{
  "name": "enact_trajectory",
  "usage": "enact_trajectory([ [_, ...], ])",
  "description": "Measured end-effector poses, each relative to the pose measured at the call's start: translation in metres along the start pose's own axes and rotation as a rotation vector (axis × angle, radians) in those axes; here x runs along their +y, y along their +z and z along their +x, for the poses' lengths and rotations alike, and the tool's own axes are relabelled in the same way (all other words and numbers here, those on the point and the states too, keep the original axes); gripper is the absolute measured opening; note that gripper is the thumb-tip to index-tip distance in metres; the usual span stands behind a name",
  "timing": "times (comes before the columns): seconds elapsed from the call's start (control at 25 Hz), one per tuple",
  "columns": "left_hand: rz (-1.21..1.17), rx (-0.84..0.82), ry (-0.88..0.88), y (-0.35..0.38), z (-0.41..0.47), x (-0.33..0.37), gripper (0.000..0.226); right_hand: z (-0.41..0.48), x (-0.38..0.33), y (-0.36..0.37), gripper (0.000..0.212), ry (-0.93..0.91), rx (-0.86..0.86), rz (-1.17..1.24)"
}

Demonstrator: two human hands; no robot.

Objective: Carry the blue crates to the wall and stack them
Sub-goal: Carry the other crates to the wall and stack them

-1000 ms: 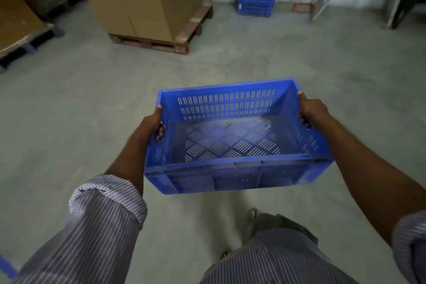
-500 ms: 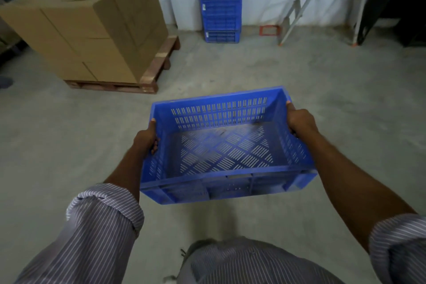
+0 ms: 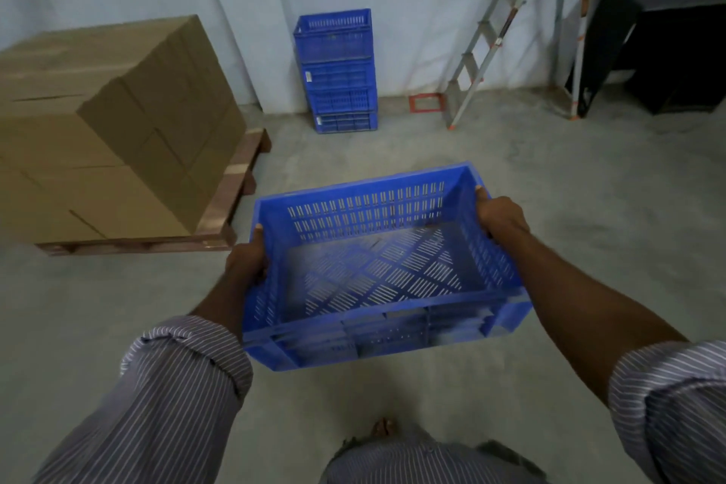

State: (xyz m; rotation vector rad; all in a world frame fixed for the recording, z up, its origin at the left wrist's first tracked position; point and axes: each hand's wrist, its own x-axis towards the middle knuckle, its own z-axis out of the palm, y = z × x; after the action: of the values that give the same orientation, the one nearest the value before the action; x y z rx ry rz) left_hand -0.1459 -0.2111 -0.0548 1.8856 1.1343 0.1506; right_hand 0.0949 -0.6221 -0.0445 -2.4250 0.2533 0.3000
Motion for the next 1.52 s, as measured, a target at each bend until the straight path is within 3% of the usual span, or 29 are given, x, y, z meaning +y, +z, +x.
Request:
enact_trajectory([
  [0.12, -0.02, -0.062, 0.006, 0.0, 0.095, 0.065, 0.086, 0.071, -0.061, 0.008, 0.112, 0.009, 0.037, 0.026],
  [0.4, -0.059, -0.388, 0.0, 0.023, 0.311, 0.226, 0.076, 0.238, -0.213, 0.011, 0.083, 0.033, -0.083, 0.057],
  [0.56, -0.093, -0.375, 0.03, 0.043, 0.45, 0.287, 0.066, 0.371, -0.282, 0.04, 0.078, 0.029, -0.132, 0.135],
  [0.72, -0.137, -0.379, -0.011, 0.051, 0.528, 0.364, 0.047, 0.473, -0.376, 0.048, 0.069, 0.027, -0.227, 0.199],
  [0.96, -0.185, -0.48, -0.149, 0.053, 0.685, 0.456, 0.061, 0.601, -0.504, 0.076, 0.064, 0.045, -0.392, 0.213],
  [1.08, -0.199, -0.489, -0.141, 0.057, 0.772, 0.505, 0.059, 0.664, -0.562, 0.107, 0.053, -0.028, -0.345, 0.336],
  [1.52, -0.167, -0.296, 0.08, 0.074, 1.065, 0.69, 0.07, 0.887, -0.786, 0.152, 0.063, 0.015, -0.2, 0.443],
])
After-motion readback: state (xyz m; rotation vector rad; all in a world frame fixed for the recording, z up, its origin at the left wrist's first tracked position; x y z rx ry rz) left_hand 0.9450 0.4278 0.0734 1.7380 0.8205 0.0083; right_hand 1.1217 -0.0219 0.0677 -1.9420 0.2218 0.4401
